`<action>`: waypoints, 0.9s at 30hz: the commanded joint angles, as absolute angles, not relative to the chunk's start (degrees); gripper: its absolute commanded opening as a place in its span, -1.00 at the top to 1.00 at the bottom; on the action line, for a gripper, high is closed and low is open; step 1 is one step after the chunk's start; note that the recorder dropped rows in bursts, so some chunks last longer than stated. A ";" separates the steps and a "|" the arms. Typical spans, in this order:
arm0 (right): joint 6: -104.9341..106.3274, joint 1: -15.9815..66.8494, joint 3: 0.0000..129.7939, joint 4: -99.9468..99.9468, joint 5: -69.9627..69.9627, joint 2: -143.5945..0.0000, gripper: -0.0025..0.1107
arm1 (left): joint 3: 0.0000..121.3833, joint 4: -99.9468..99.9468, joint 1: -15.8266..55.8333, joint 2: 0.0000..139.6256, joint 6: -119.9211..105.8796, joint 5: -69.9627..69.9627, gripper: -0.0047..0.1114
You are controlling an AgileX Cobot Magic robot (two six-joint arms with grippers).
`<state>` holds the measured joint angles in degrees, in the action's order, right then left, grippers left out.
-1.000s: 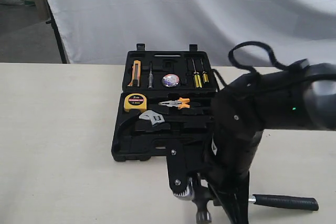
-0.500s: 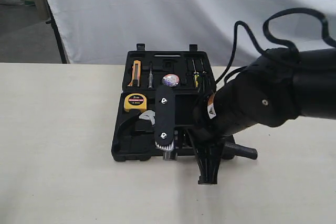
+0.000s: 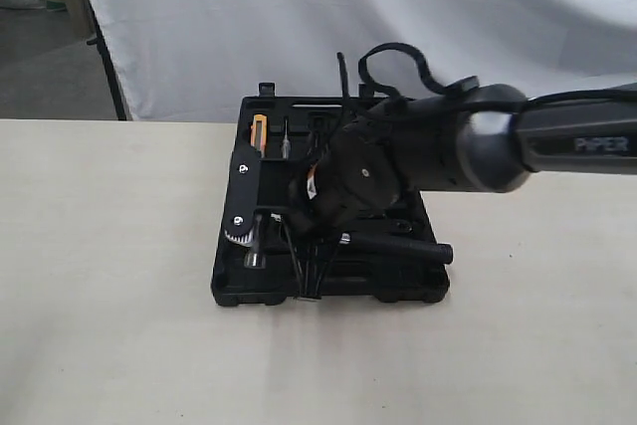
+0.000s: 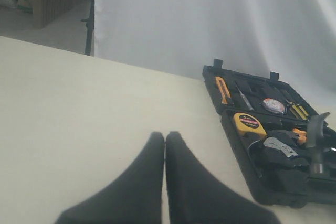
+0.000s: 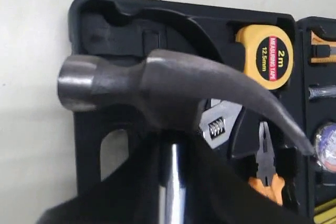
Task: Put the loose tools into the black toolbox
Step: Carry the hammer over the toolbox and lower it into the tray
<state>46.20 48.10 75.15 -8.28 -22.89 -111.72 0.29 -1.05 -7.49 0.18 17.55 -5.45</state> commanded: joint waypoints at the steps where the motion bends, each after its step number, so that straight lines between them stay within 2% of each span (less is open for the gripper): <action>1: 45.84 48.27 79.81 -6.86 -21.28 -116.27 0.96 | 0.44 -1.30 -8.94 0.00 17.82 -5.03 0.91; 13: 46.50 51.59 82.62 -8.12 -16.97 -121.82 0.96 | 0.44 -1.30 -8.94 0.00 17.82 -5.03 0.91; 27: 46.27 50.34 82.62 -9.08 -18.05 -122.34 0.96 | 0.44 -1.30 -8.94 0.00 17.82 -5.03 0.91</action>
<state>46.40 51.00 82.39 -8.58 -18.21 -122.53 0.29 -1.05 -7.49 0.18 17.55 -5.45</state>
